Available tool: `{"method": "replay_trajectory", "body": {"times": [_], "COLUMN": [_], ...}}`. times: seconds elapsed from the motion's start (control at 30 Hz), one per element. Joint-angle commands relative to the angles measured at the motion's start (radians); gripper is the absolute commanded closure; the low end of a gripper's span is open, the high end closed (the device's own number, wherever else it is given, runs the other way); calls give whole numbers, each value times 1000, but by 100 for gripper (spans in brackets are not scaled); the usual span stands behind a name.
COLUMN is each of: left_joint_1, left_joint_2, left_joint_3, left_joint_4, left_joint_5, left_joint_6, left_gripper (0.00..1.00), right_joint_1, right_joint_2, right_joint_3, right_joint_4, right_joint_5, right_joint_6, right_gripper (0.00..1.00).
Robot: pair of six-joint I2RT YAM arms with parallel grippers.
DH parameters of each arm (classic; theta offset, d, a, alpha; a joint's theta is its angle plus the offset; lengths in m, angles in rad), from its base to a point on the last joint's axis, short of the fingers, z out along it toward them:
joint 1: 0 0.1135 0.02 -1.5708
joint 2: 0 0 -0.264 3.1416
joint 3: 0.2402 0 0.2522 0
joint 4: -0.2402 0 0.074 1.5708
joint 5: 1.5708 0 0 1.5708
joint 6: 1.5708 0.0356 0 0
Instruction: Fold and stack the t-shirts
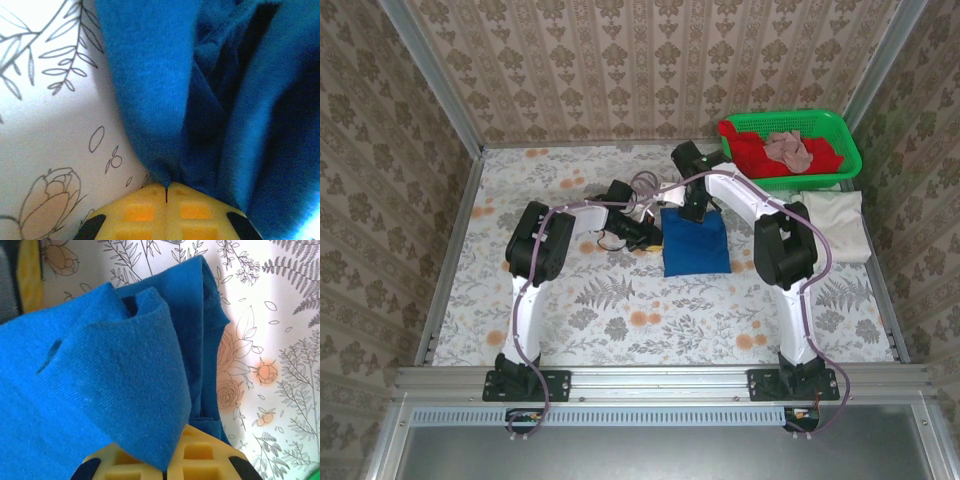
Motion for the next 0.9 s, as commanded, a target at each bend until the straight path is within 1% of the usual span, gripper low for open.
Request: {"method": "replay_trajectory", "body": {"times": [0.0,0.07,0.1,0.13,0.17,0.2,0.23,0.3,0.33,0.4,0.47,0.53,0.63,0.77,0.87], "left_joint_1": [25,26,25,26,26,26,25,26,27,27,29,32,38,48,48], "left_joint_2": [86,84,83,82,79,76,73,60,54,37,19,-7,-63,-161,-242], "left_joint_3": [-102,-103,-103,-104,-106,-109,-112,-125,-132,-148,-159,-169,-184,-219,-245], "left_joint_4": [-207,-206,-208,-208,-206,-206,-202,-184,-171,-145,-127,-116,-109,-92,-67], "left_joint_5": [-208,-211,-211,-213,-217,-220,-223,-228,-227,-230,-231,-235,-242,-256,-277], "left_joint_6": [29,29,28,30,29,27,26,15,9,-5,-12,-17,-22,-38,-58], "left_gripper": [100,100,100,100,100,100,100,100,100,96,93,88,78,69,64], "right_joint_1": [-5,-4,-5,-4,-4,-8,-10,-20,-25,-40,-56,-75,-104,-157,-184], "right_joint_2": [21,30,35,37,33,20,3,-44,-70,-131,-195,-258,-359,-449,-463], "right_joint_3": [17,18,20,18,11,-2,-21,-69,-91,-148,-217,-290,-419,-545,-586], "right_joint_4": [65,86,91,96,111,130,152,212,235,305,372,445,537,621,628], "right_joint_5": [20,17,21,30,42,47,47,46,49,56,56,53,21,-71,-118], "right_joint_6": [45,54,58,61,72,83,95,128,142,183,238,319,439,682,850], "right_gripper": [100,100,95,87,69,55,47,32,27,18,14,13,12,12,14]}}
